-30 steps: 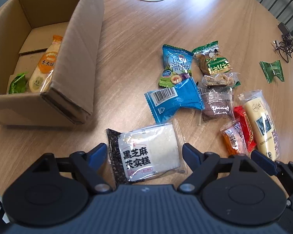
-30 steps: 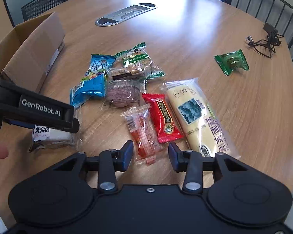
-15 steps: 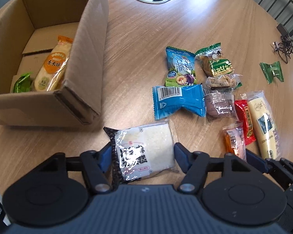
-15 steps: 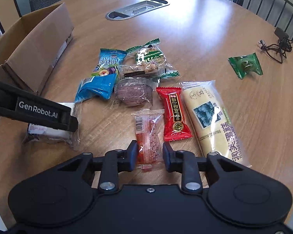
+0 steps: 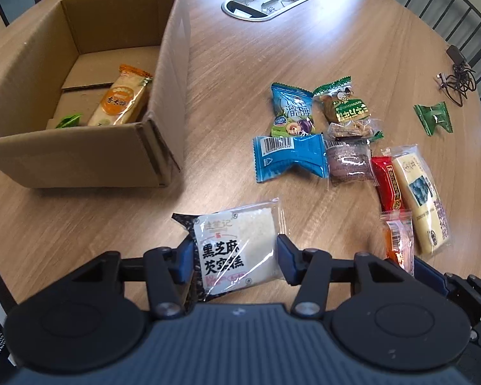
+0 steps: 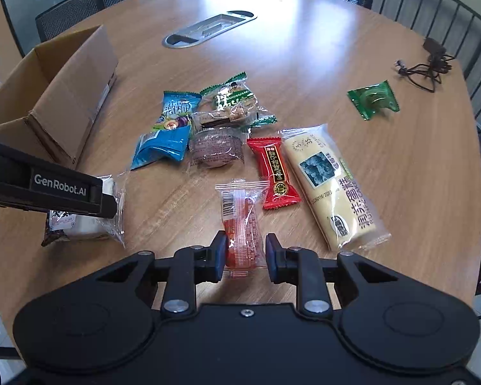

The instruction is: Organize snacks

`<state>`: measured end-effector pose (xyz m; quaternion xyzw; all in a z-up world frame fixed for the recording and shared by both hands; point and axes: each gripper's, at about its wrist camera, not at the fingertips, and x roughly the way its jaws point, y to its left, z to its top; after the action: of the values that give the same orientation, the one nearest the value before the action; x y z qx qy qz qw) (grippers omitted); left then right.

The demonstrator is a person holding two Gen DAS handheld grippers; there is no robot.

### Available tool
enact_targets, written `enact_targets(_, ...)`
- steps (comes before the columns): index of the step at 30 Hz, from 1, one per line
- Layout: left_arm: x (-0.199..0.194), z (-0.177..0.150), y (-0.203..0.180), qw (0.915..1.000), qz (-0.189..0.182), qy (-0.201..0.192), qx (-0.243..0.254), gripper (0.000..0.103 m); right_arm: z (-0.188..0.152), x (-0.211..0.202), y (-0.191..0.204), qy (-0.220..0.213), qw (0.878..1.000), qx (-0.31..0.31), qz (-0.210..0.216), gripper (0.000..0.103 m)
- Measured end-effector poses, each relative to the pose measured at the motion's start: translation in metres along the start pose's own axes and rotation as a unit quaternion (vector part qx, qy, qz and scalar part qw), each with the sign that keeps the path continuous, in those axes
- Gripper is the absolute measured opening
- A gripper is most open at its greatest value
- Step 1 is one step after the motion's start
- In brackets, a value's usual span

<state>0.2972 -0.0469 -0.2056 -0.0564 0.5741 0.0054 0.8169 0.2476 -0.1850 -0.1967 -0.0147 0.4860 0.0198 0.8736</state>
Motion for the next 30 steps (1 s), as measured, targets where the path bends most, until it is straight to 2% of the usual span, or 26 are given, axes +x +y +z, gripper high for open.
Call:
enact_targets(14, -0.045, -0.037, -0.009, 0.9990, 0.013, -0.043, -0.002, 0.052, -0.026, -0.044, -0.007, -0.046, 0.999, 0.003, 0.022, 0.025)
enact_targets(30, -0.112, -0.064, -0.012, 0.9926, 0.031, -0.113, -0.032, 0.051, -0.026, -0.093, -0.012, -0.116, 0.991, -0.027, 0.065, 0.025)
